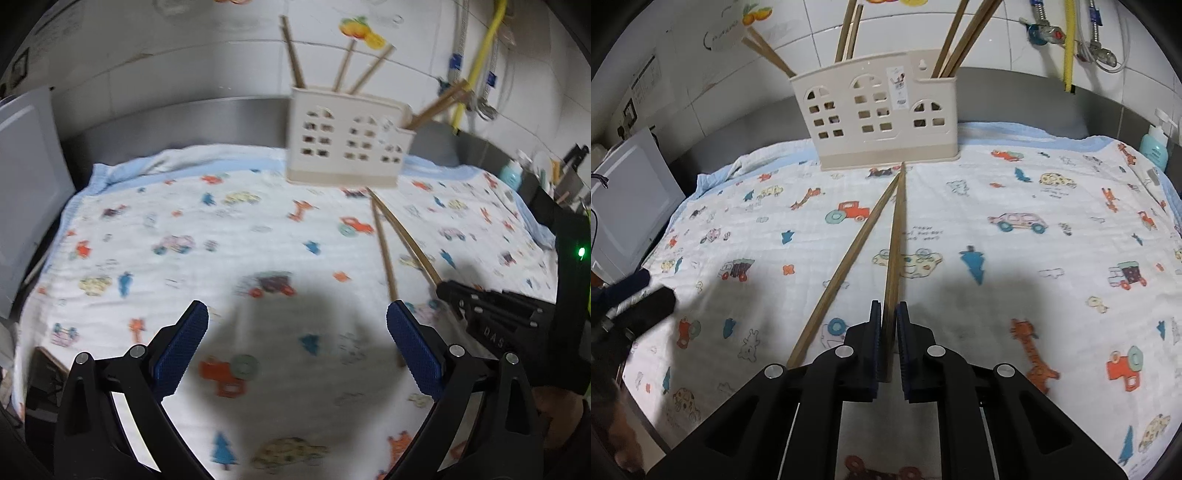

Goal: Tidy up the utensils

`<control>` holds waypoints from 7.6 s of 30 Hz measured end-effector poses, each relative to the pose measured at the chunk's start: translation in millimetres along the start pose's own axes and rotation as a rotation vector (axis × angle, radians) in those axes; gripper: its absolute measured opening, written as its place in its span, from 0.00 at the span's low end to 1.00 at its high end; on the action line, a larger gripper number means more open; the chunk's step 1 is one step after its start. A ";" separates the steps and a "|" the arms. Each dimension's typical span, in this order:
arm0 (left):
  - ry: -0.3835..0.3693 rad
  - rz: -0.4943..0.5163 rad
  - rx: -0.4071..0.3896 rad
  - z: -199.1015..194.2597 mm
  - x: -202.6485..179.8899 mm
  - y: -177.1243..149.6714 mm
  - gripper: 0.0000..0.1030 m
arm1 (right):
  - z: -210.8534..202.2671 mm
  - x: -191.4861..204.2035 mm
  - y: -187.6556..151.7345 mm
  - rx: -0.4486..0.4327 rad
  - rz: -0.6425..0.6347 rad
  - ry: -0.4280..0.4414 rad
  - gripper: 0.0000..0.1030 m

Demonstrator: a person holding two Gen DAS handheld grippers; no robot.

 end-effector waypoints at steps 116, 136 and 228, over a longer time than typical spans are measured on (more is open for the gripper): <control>-0.050 0.066 -0.469 -60.6 -37.2 305.3 0.05 | -123.6 17.3 294.6 -0.277 -0.324 0.061 0.07; -0.056 0.034 -0.251 32.4 -34.9 283.1 0.06 | -69.3 1.8 273.2 -0.179 -0.303 0.060 0.07; 0.135 -0.013 -0.253 -134.5 16.8 59.1 0.95 | -188.0 51.1 47.0 -0.317 -0.232 -0.083 0.89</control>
Point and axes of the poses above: each gripper's, at about its wrist camera, not at the fingertips, and z roughly the way its jaws point, x to its left, y to its top, the point moved 2 cm from there along z, roughly the way its jaws point, and after that the axes turned 11 degrees about y, right-handed, at the moved point
